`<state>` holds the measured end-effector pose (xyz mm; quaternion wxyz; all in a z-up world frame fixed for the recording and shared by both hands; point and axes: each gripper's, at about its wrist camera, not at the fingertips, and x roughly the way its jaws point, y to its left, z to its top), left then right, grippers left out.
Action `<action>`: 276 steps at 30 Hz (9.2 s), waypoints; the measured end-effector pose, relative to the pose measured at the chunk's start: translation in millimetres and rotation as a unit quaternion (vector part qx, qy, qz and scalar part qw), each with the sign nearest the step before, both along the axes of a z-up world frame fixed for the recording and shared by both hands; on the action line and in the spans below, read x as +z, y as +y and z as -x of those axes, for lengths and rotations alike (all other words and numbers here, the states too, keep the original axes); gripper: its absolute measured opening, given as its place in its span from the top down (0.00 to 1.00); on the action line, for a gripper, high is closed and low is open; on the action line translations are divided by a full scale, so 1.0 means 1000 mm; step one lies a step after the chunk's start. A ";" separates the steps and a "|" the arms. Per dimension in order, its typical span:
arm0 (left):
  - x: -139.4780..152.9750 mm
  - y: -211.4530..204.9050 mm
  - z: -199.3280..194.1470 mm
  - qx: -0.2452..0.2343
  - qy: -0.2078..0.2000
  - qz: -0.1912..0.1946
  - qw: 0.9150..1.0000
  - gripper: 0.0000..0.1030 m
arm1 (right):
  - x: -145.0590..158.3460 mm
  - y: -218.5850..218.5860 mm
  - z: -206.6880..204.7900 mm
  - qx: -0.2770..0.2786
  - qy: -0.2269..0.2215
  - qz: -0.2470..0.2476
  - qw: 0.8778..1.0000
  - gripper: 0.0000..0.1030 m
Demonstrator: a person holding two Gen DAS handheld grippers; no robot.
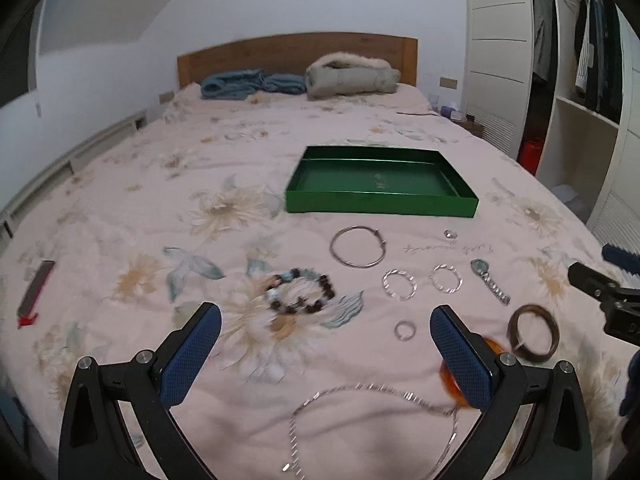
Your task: Organize jewelry
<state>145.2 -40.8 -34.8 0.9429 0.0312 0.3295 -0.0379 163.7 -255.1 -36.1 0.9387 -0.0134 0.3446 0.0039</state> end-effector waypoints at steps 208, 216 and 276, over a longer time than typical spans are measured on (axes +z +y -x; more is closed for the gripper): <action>0.036 0.041 -0.007 -0.008 0.074 0.042 0.996 0.53 | 0.052 -0.017 0.022 0.067 0.012 -0.072 0.995 0.64; -0.002 0.015 -0.003 -0.026 0.100 0.046 0.994 0.53 | 0.005 -0.023 0.026 0.067 0.053 -0.090 0.992 0.64; 0.198 -0.025 -0.084 -0.080 -0.049 0.036 0.995 0.81 | 0.204 -0.010 -0.023 0.032 -0.109 -0.066 0.991 0.91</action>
